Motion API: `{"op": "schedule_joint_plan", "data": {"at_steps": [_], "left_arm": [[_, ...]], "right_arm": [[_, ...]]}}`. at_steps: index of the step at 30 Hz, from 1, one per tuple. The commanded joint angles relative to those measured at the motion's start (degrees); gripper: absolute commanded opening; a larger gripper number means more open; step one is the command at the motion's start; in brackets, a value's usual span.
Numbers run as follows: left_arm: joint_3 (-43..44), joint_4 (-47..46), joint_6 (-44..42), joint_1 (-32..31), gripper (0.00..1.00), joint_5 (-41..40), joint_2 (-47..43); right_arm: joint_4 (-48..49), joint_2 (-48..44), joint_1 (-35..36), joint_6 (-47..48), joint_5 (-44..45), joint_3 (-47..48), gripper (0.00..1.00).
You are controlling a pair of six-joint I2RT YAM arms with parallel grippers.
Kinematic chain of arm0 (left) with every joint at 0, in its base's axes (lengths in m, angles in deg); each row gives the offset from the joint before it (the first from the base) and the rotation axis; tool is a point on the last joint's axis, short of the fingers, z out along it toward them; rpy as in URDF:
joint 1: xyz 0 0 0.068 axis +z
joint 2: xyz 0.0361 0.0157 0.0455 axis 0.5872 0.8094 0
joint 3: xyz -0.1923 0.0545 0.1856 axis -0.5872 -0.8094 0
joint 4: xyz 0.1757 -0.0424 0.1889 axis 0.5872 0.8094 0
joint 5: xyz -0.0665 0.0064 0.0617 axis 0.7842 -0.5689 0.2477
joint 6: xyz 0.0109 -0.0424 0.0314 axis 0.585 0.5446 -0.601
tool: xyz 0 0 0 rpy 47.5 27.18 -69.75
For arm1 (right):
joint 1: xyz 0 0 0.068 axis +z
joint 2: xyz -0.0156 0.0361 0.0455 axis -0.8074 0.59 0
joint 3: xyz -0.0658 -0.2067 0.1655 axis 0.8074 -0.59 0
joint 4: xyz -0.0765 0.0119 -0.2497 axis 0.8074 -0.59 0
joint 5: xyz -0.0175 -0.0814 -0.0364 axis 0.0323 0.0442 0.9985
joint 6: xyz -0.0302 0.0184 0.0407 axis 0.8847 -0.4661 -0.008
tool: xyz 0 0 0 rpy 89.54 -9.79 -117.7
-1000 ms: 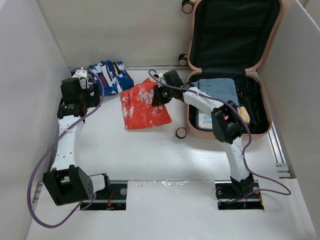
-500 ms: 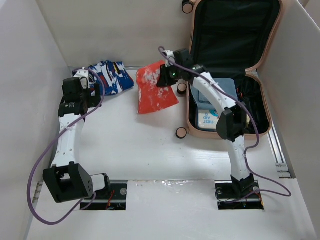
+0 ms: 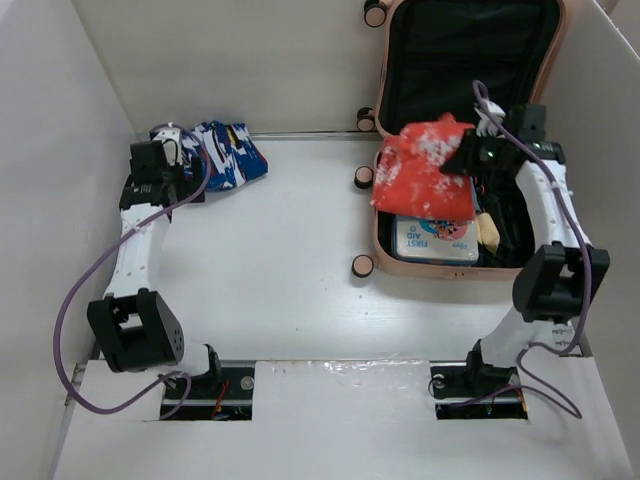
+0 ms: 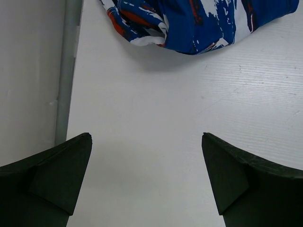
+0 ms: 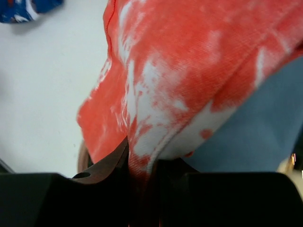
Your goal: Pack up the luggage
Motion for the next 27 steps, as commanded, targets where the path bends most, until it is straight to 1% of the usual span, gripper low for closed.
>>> {"op": "schedule_joint_plan", "data": {"at_steps": [1, 2, 3, 4, 6, 7, 8, 10, 11, 14, 15, 16, 18, 19, 20, 22, 25, 26, 27], "left_arm": [[4.89, 0.21, 0.88, 0.12, 1.00, 2.37, 2.20], [5.68, 0.21, 0.88, 0.12, 1.00, 2.38, 3.00], [6.38, 0.21, 0.88, 0.12, 1.00, 3.25, 3.70], [7.69, 0.21, 0.88, 0.12, 1.00, 3.87, 5.19], [8.84, 0.21, 0.88, 0.12, 1.00, 4.93, 6.60], [9.37, 0.21, 1.49, 0.12, 1.00, 5.71, 7.65], [10.25, 0.21, 1.50, 0.12, 1.00, 6.50, 7.66], [10.78, 0.21, 1.50, 0.12, 1.00, 7.21, 8.19], [10.78, 0.21, 1.50, 0.12, 1.00, 7.21, 8.19], [10.17, 0.21, 0.97, 0.12, 1.00, 7.21, 8.19], [9.65, 0.21, 0.97, 0.12, 1.00, 7.21, 8.19], [9.64, 0.21, 0.97, 0.12, 1.00, 7.21, 8.19], [9.11, 0.21, -0.25, 0.12, 1.00, 7.21, 7.66], [9.11, 0.21, -0.26, 0.12, 1.00, 6.43, 7.14], [8.59, 0.21, -0.96, 0.12, 1.00, 5.73, 7.13], [8.59, 0.21, -1.57, -0.40, 1.00, 5.72, 7.13], [8.06, 0.21, -1.58, -0.92, 1.00, 5.10, 6.09], [8.06, 0.21, -2.10, -0.93, 1.00, 4.50, 6.08], [8.06, 0.74, -2.11, -0.93, 1.00, 4.49, 6.08]], "right_arm": [[-0.41, -7.07, -6.00, 7.14, -8.74, -11.48, 0.00], [-0.41, -8.04, -10.55, 8.02, -12.41, -14.56, 0.00], [0.20, -8.74, -12.25, 8.99, -13.40, -19.46, 0.00], [-0.40, -8.75, -13.40, 11.17, -13.41, -21.08, 0.00], [-2.24, -6.65, -14.02, 14.61, -13.41, -23.02, 0.00], [-4.86, -3.42, -14.02, 17.58, -13.41, -23.03, 0.00], [-4.89, -2.00, -14.02, 18.92, -13.41, -23.03, 0.00], [-5.77, 0.81, -14.02, 20.33, -11.75, -23.03, 0.00], [-4.99, 0.83, -14.02, 20.34, -11.04, -23.03, 0.00], [-3.84, 0.83, -14.02, 19.19, -5.95, -19.52, 0.01], [-3.84, 0.83, -12.63, 19.19, -3.59, -17.16, 0.08], [-3.84, 1.35, -12.01, 19.19, -2.35, -17.14, 0.11], [-5.32, 1.36, -10.69, 19.19, 0.37, -13.20, 0.14], [-5.85, 1.36, -9.99, 19.19, 3.87, -11.97, 0.15], [-6.47, 1.97, -8.85, 19.89, 5.30, -9.52, 0.17], [-6.47, 2.59, -8.23, 20.42, 6.71, -8.01, 0.19], [-7.52, 5.57, -8.22, 20.42, 7.94, -6.42, 0.40], [-7.53, 6.10, -8.22, 20.42, 8.82, -5.81, 0.59], [-8.22, 6.10, -8.22, 20.42, 9.35, -5.80, 0.66]]}}
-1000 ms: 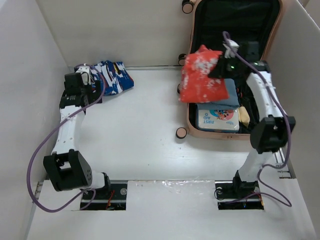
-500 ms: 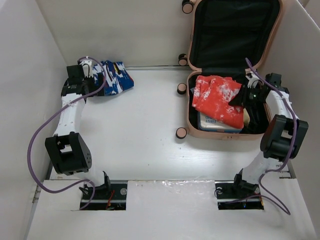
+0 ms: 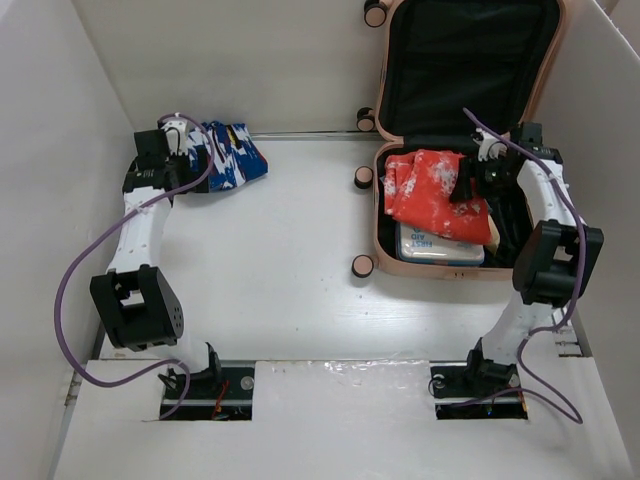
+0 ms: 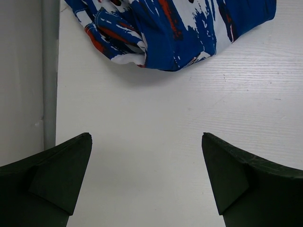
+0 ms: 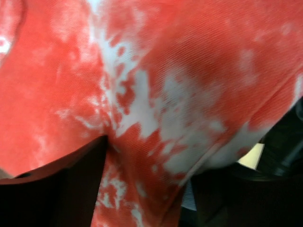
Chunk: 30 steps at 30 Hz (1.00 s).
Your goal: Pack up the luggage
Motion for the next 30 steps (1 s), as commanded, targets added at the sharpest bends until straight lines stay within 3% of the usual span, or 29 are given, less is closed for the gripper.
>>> {"op": "schedule_joint_plan", "data": {"at_steps": [1, 4, 7, 11, 13, 16, 17, 19, 20, 21, 23, 26, 30], "left_arm": [[-0.35, -0.05, -1.25, -0.47, 1.00, -0.93, -3.49], [-0.36, -0.05, -1.25, -0.47, 1.00, -0.93, -4.20], [-0.89, 0.48, -1.78, -0.47, 1.00, -0.93, -4.81], [-3.69, -0.13, -5.03, -2.22, 1.00, -4.69, -5.96], [-3.70, 0.39, -6.52, -2.23, 1.00, -6.54, -5.26], [-3.70, -0.48, -9.94, -3.72, 1.00, -11.10, -4.20], [-3.70, -1.70, -11.09, -4.33, 1.00, -12.69, -4.20], [-5.18, -2.94, -13.72, -6.52, 1.00, -17.86, -2.98], [-5.19, -3.73, -16.43, -7.23, 1.00, -19.63, -2.97], [-6.15, -5.83, -17.94, -8.02, 1.00, -21.31, -2.10], [-7.65, -8.38, -21.45, -10.21, 1.00, -24.38, -0.52], [-10.19, -15.41, -32.16, -14.33, 1.00, -25.80, 3.07], [-12.14, -30.25, -48.43, -17.08, 1.00, -31.94, 12.47]], "right_arm": [[-0.36, 1.88, 0.46, 2.11, 4.54, 2.74, 0.75], [-0.36, -0.66, 0.46, 1.50, 12.61, 4.85, 0.89], [-2.38, -3.38, 1.50, 1.49, 23.50, 12.29, 0.91], [0.76, -9.17, 7.29, -0.26, 42.64, 13.48, 0.93], [3.05, -10.50, 10.72, -0.96, 44.26, 11.99, 0.93], [12.44, -12.44, 14.52, -0.97, 35.27, 3.83, 0.90], [14.91, -12.44, 14.52, -1.58, 27.13, -0.55, 0.81], [18.44, -9.99, 14.52, -3.77, 22.59, -2.87, 0.63], [18.45, -8.59, 14.52, -4.56, 20.22, -3.40, 0.35], [18.45, -6.92, 14.00, -5.27, 19.32, -3.41, 0.24], [18.45, -2.26, 13.29, -5.80, 15.21, -3.41, 0.13], [18.45, 0.92, 12.76, -6.42, 9.48, -3.41, 0.11], [18.45, -1.18, 12.76, -6.42, 8.94, -2.88, 0.29]]}}
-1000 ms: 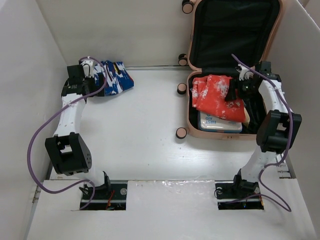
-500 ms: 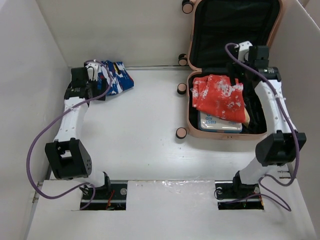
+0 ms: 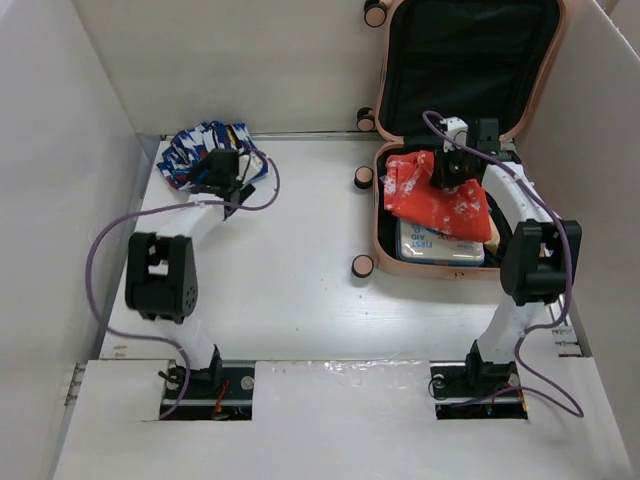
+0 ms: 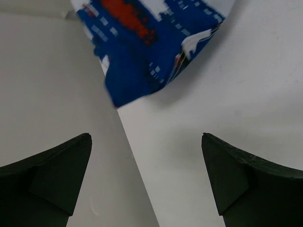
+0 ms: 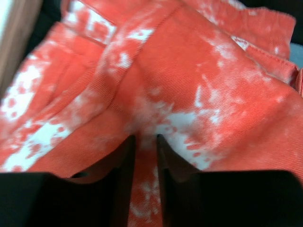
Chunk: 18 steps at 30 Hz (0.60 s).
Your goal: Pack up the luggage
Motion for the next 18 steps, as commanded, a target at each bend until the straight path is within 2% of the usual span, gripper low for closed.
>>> {"op": "schedule_joint_plan", "data": {"at_steps": [1, 2, 3, 6, 10, 14, 18], "left_arm": [[0.27, -14.25, -16.99, -1.39, 1.00, -6.75, 8.16], [2.72, -14.27, -18.05, -1.39, 1.00, -7.28, 11.06], [8.75, -14.27, -18.06, -1.39, 1.00, -8.07, 16.74], [19.84, -5.85, -16.14, -0.86, 1.00, -5.80, 24.94], [20.94, -10.30, -16.12, -0.86, 1.00, -6.67, 30.14], [23.31, -18.21, -17.27, -1.47, 1.00, -13.06, 36.39], [27.44, -15.77, -15.79, -1.48, 0.98, -12.65, 40.27]], "right_arm": [[0.67, -3.72, 0.61, -0.78, -4.21, 0.58, 0.32], [1.20, -5.38, 0.61, -0.78, -4.74, 0.58, 0.34], [1.21, -6.01, 0.61, -0.78, -4.74, 0.58, 0.36], [-0.02, -7.15, 0.61, -0.78, -4.74, 2.59, 0.43], [-0.55, -8.21, 0.61, -1.30, -3.60, 3.12, 0.47], [-1.17, -7.69, 1.13, -1.30, -3.60, 3.82, 0.48], [-4.32, -6.37, 1.66, -1.30, -1.67, 6.90, 0.48]]}}
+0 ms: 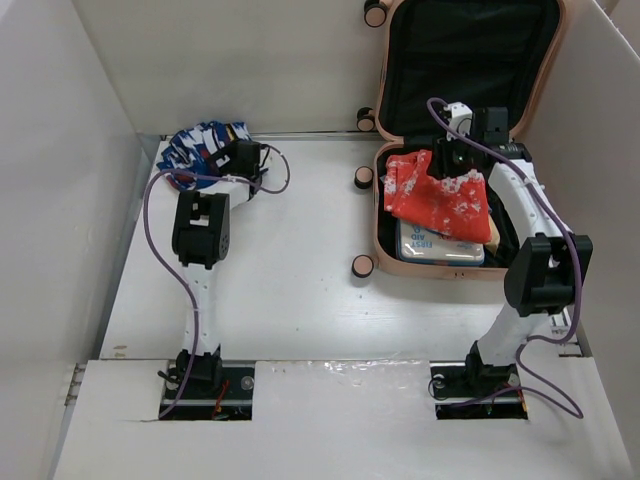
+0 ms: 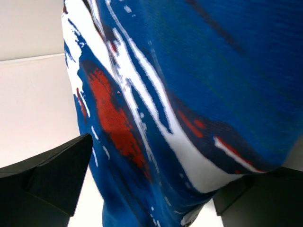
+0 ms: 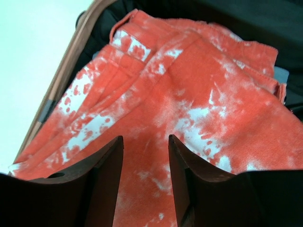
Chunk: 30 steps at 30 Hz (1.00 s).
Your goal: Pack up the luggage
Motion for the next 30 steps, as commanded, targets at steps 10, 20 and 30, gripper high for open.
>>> {"op": "schedule_joint_plan", "data": {"at_steps": [10, 20, 30], "left_arm": [[10.00, 22.59, 19.60, 0.07, 0.00, 20.16, -5.47], [27.39, 52.41, 37.73, 0.60, 0.00, 41.34, -14.80], [38.41, 55.60, 48.89, -1.42, 0.00, 59.65, -18.56]], "right_arm": [[-2.41, -3.80, 2.39, -0.39, 3.48, 4.77, 0.48], [-0.13, -13.47, 2.93, -0.39, 3.48, -2.35, 0.50], [-1.36, -20.32, -2.35, -0.39, -5.47, -6.30, 0.55]]}}
